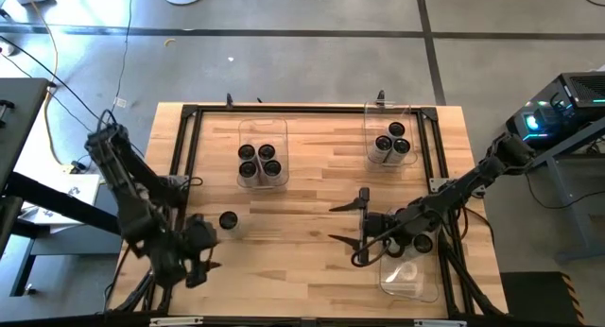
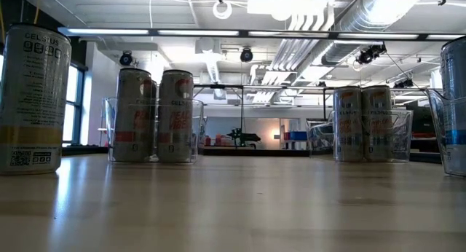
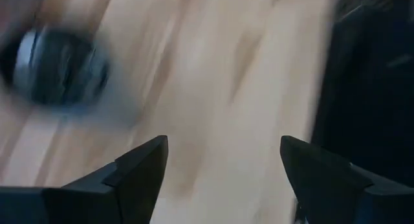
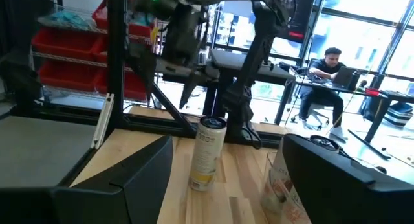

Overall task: Sort soda cans
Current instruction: Put the white-yellow soda can into the top right transparent bin

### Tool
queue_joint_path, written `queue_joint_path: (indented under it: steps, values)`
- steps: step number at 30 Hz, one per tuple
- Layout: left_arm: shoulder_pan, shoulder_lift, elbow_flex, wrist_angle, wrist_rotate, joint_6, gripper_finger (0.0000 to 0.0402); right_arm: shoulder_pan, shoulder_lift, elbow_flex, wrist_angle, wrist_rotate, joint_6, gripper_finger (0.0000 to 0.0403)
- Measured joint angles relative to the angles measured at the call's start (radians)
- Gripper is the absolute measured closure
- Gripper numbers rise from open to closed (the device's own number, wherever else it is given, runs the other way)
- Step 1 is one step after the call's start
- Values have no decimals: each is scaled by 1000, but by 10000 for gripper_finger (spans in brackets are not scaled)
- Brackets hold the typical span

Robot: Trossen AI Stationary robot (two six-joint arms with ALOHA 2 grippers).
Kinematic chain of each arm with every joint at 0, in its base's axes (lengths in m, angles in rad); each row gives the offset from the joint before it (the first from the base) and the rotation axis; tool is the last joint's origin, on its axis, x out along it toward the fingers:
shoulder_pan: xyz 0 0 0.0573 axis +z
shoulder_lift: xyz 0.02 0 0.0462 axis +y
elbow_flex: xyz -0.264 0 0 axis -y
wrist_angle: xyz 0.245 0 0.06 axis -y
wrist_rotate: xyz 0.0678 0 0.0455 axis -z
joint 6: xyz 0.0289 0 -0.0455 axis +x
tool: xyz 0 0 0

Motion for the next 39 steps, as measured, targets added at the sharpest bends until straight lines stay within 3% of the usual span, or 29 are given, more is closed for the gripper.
queue_joint_path:
  steps: [4,6,9,15,22,25,33,39]
  values:
    - [-51,61,-18,-178,51,-212,121,20,-19,0,-26,32,-58,114]
    - [-73,65,-60,-195,43,-282,126,39,-50,23,-44,119,-118,114]
    - [-104,53,-142,-141,26,-333,134,49,-105,88,-164,182,-129,114]
    - [-129,1,-344,13,-12,-388,142,14,-133,202,-461,158,37,114]
    - [-132,9,-519,266,-93,-310,143,-31,-95,206,-483,111,102,114]
    - [-126,25,-556,284,-158,-312,143,-42,-81,206,-482,101,123,114]
    - [-85,73,-590,299,-329,-280,143,-46,-73,206,-505,82,178,114]
    - [-46,116,-590,509,-356,-102,143,-48,-73,206,-559,81,202,114]
